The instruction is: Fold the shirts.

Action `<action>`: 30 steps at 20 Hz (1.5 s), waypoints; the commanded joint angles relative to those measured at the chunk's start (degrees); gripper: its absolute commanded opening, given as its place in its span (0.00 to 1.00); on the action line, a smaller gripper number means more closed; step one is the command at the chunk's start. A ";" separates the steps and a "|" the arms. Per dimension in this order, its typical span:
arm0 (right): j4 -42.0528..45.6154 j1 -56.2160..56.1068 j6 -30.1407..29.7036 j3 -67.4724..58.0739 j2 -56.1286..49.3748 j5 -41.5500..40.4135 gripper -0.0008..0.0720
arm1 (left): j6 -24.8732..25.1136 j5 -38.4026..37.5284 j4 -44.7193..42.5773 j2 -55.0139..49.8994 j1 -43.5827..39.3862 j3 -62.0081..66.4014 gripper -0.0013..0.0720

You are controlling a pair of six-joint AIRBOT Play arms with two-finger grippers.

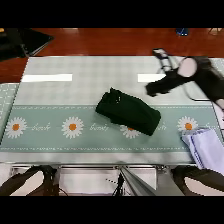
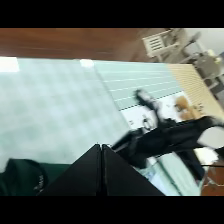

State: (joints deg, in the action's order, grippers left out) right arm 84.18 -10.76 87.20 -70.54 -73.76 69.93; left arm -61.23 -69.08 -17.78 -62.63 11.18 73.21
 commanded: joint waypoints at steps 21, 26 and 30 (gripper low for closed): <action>-56.00 11.17 -11.72 49.16 9.97 -31.95 0.22 | -2.51 -3.61 -8.68 0.04 2.36 0.02 0.05; -48.81 15.47 -15.06 38.62 20.04 -22.01 0.04 | -2.45 -3.54 -8.94 -0.02 2.38 0.02 0.05; -32.11 29.79 -0.46 22.34 30.29 -8.74 0.04 | -2.47 -3.10 -11.30 -0.76 2.36 0.02 0.05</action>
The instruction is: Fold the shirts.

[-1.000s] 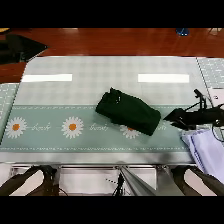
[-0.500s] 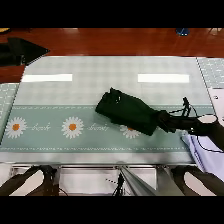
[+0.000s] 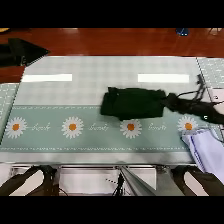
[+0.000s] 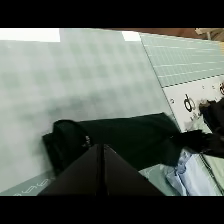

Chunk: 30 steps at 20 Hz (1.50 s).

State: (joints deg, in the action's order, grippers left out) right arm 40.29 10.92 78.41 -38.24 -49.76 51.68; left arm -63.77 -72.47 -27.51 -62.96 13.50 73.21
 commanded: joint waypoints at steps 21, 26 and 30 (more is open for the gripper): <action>68.83 49.62 9.40 -29.83 9.16 54.64 0.04 | 7.78 16.26 -4.68 -22.60 0.09 0.04 0.05; 75.60 49.62 7.87 -28.55 9.16 53.09 0.04 | 9.38 20.46 -4.61 -22.95 1.27 0.37 0.05; 75.69 49.62 7.28 -26.62 9.16 53.64 0.26 | 10.86 20.44 -4.26 -22.95 2.56 0.83 0.05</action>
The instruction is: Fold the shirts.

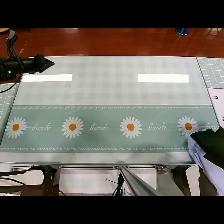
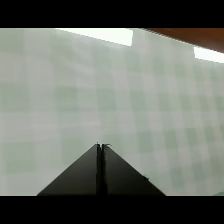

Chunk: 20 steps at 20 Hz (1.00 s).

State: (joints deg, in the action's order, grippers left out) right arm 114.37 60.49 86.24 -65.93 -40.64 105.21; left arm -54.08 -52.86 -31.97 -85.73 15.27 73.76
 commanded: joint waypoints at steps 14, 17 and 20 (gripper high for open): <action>-41.27 -8.37 -11.26 0.90 -2.73 -15.93 0.68 | 4.76 -20.52 5.31 0.87 -0.76 3.50 0.58; -47.43 -23.04 -8.17 0.90 -4.28 -25.09 0.68 | 3.41 -21.53 -3.50 4.31 -6.82 8.11 0.53; -42.27 -39.04 -3.65 0.90 -7.54 -30.16 0.68 | -5.05 -17.03 -24.96 9.33 -16.28 12.22 0.53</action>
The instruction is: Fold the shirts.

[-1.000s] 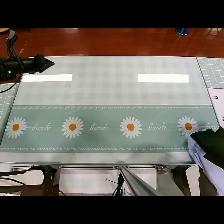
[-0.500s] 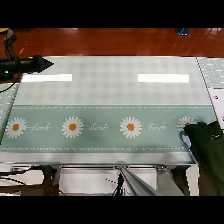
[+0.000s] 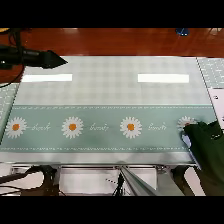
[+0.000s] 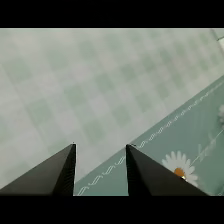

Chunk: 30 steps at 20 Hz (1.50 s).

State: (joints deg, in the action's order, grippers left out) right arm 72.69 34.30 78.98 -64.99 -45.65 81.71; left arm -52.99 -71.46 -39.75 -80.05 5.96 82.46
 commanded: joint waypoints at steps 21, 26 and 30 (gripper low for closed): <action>15.80 -38.82 6.95 -0.04 -13.11 -6.38 0.86 | -36.44 -6.16 -53.68 1.55 -32.48 3.21 1.00; 15.80 -38.82 6.95 -0.04 -13.11 -6.38 0.86 | -36.44 -6.16 -53.68 1.44 -32.48 3.21 1.00; 15.80 -38.82 6.95 -0.04 -13.11 -6.38 0.86 | -36.44 -6.16 -53.68 0.79 -32.48 3.21 1.00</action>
State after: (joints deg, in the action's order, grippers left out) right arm 88.51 -4.49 85.93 -64.97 -58.76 75.31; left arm -89.41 -77.65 -93.41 -78.85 -26.50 85.62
